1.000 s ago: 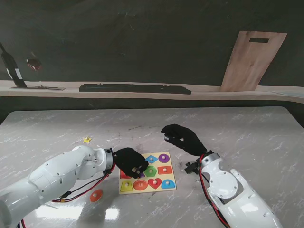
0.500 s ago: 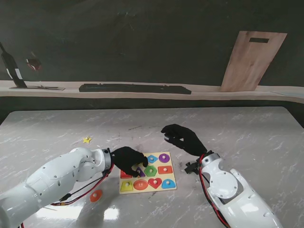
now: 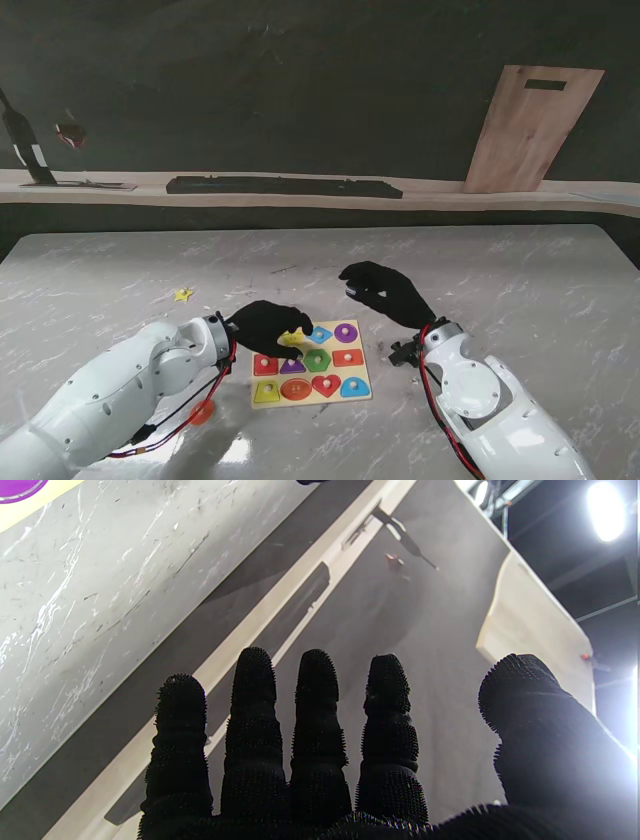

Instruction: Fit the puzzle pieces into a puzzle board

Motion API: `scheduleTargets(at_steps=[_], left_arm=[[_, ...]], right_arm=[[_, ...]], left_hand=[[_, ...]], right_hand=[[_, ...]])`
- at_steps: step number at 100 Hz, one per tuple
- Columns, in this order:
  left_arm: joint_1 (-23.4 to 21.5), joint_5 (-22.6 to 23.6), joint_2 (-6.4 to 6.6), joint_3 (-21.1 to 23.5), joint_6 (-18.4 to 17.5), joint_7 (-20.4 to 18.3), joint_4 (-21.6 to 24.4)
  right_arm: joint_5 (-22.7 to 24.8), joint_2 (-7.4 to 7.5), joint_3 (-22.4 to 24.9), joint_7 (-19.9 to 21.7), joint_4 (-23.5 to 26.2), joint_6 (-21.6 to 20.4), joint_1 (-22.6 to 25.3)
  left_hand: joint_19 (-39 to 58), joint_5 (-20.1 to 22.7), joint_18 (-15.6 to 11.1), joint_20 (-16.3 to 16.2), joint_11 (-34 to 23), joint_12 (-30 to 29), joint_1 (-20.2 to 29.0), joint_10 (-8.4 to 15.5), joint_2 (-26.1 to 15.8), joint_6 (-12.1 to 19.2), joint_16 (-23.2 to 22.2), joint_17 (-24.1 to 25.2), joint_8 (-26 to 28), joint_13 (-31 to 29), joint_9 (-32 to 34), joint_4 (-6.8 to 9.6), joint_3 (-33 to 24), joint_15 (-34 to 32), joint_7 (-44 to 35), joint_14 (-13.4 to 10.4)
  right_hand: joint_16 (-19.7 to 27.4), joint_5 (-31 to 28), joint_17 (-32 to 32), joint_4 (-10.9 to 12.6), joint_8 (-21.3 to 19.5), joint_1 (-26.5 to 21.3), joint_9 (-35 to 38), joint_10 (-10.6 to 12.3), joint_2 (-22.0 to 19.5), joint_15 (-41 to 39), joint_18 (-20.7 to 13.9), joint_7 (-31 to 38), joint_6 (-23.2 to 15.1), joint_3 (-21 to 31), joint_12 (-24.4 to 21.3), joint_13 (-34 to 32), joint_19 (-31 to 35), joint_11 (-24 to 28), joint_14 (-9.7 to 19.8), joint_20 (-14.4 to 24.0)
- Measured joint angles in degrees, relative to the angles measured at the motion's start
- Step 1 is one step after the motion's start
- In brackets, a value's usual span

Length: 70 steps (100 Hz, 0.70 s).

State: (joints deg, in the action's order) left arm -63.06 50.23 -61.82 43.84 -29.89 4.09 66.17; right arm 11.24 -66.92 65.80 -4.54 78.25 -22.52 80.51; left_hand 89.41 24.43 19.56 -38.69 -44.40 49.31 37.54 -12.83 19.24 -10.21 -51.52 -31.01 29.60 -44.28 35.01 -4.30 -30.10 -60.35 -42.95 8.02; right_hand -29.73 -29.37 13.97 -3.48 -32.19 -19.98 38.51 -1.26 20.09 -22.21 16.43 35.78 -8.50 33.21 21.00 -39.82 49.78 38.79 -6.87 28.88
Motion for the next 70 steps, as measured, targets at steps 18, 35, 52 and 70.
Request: scheduleTargets(at_steps=[18,35,52,70], left_arm=[[-5.4,3.82,0.58,7.95,0.83,0.48,5.45],[-10.18,10.47,1.32,15.11,1.41,2.14,9.55],[-13.98,11.7,1.83,21.52,1.5,2.33,11.24],[-17.25,13.06,2.3,27.98,1.31,0.0,12.77]], right_arm=[[0.38,0.0,-0.17,-0.24,-0.08,0.06,-0.13],[1.35,0.0,-0.67,-0.82,-0.14,0.54,-0.36],[4.18,0.0,-0.63,-1.66,0.28,1.88,-0.05],[6.45,0.01,-0.16,-3.0,1.4,3.16,1.06]], left_hand=[[-0.22,1.43,0.0,-0.02,-0.04,-0.02,2.64,0.25,-1.58,0.73,0.0,0.39,1.15,0.0,1.88,0.02,2.59,0.56,-3.16,0.0],[-0.23,3.16,0.0,-0.16,-0.13,-0.03,6.28,0.4,0.1,2.15,0.0,0.4,1.15,0.0,3.13,0.03,3.89,0.58,-6.46,0.0],[-0.75,3.19,0.0,-0.2,1.03,-1.33,6.39,0.4,0.1,2.17,0.0,0.51,1.15,-0.01,3.14,0.02,3.89,1.11,-7.09,0.0],[-3.92,4.92,0.0,-0.74,7.61,-7.9,6.47,-0.29,-1.42,2.15,0.0,3.41,-1.68,2.22,2.77,0.03,5.29,4.28,0.11,1.64]], right_hand=[[0.0,0.0,0.0,0.0,0.0,0.0,0.0,0.0,0.0,0.0,0.0,0.0,0.0,0.0,0.0,0.0,0.0,0.0,0.0,0.0],[0.0,0.0,0.0,0.0,0.0,0.0,0.0,0.0,0.0,0.0,0.0,0.0,0.0,0.0,0.0,0.0,0.0,0.0,0.0,0.0],[0.0,0.0,0.0,0.0,0.0,0.0,0.0,0.0,0.0,0.0,0.0,0.0,0.0,0.0,0.0,0.0,0.01,0.0,0.0,0.0],[-0.01,0.0,0.0,0.0,0.0,0.0,0.0,0.0,0.0,0.0,0.0,0.0,0.0,0.0,0.0,0.0,0.01,0.0,0.0,0.0]])
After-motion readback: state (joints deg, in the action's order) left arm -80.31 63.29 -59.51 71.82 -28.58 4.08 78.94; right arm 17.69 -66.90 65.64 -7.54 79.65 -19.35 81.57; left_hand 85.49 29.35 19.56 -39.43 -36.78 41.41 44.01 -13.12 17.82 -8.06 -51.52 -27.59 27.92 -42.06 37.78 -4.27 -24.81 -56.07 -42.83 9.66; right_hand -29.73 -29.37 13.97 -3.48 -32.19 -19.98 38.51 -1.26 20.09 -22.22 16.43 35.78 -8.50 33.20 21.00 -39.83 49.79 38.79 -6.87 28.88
